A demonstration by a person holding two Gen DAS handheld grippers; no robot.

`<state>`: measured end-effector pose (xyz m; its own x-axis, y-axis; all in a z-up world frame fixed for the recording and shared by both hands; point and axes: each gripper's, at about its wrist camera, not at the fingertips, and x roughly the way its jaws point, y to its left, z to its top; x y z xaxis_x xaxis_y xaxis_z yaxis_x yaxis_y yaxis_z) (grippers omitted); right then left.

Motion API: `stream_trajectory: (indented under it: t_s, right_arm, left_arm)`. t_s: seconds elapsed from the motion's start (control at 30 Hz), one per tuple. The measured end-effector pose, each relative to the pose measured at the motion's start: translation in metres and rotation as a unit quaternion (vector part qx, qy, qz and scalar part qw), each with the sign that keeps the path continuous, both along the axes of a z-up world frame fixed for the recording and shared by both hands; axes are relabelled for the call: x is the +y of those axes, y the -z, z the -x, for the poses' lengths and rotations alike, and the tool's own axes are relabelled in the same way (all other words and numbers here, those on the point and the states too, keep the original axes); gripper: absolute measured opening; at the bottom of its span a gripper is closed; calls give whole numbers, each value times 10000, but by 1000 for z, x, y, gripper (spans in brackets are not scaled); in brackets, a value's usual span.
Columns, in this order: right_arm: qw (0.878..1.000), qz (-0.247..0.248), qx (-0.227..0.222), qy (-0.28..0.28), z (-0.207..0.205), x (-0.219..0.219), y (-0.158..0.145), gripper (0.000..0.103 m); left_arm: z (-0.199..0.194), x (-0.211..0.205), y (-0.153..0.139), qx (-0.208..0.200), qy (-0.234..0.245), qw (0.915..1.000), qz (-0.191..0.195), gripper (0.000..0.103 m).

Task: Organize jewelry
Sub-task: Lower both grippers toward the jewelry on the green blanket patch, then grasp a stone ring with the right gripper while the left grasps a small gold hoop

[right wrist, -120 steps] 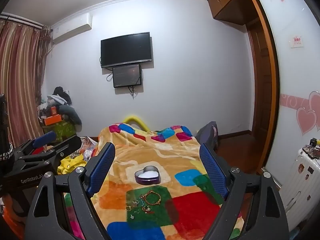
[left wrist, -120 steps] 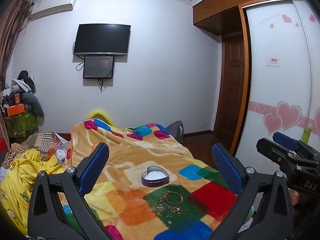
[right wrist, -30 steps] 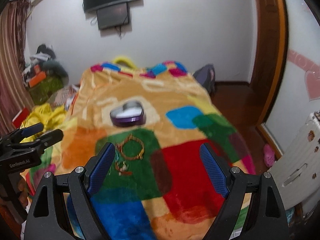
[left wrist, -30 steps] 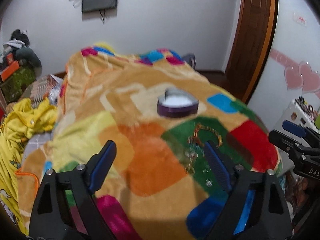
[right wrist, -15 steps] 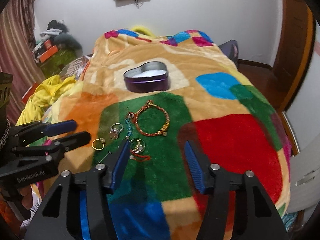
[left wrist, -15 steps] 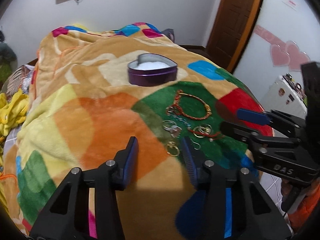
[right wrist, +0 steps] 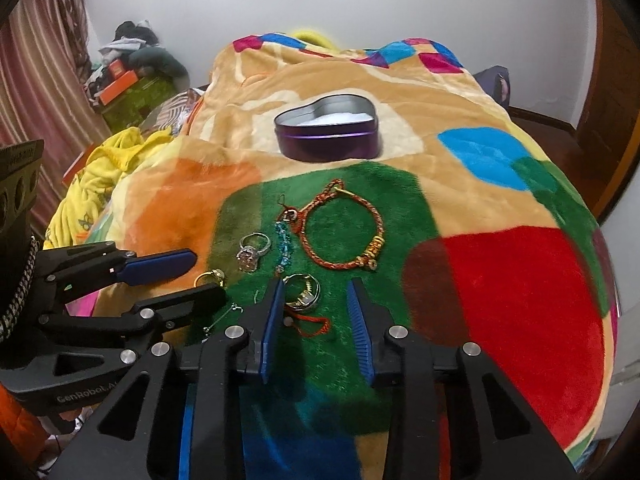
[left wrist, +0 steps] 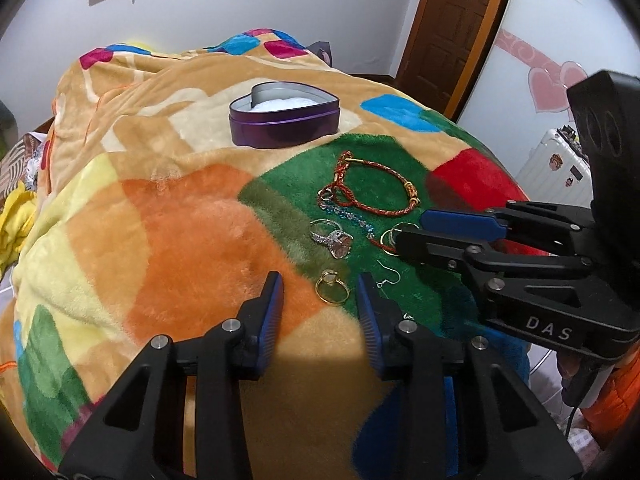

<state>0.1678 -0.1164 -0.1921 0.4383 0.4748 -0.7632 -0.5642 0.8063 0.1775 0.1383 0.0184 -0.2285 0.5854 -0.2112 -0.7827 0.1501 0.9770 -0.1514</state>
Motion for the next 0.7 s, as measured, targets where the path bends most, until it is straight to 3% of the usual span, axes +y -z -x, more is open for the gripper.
stream_trajectory:
  t_s: [0.17, 0.37, 0.7]
  right_arm:
    - [10000, 33, 11, -81, -1, 5, 2, 23]
    - [9998, 55, 10, -186, 0, 7, 3, 15]
    - [10000, -7, -73, -33, -1, 2, -7, 14]
  left_arm:
    - [-2, -3, 2, -54, 18, 10000, -49, 32]
    - [-3, -2, 3, -91, -24, 9999, -113, 15]
    - [-1, 4, -4, -162, -116, 9998, 5, 15]
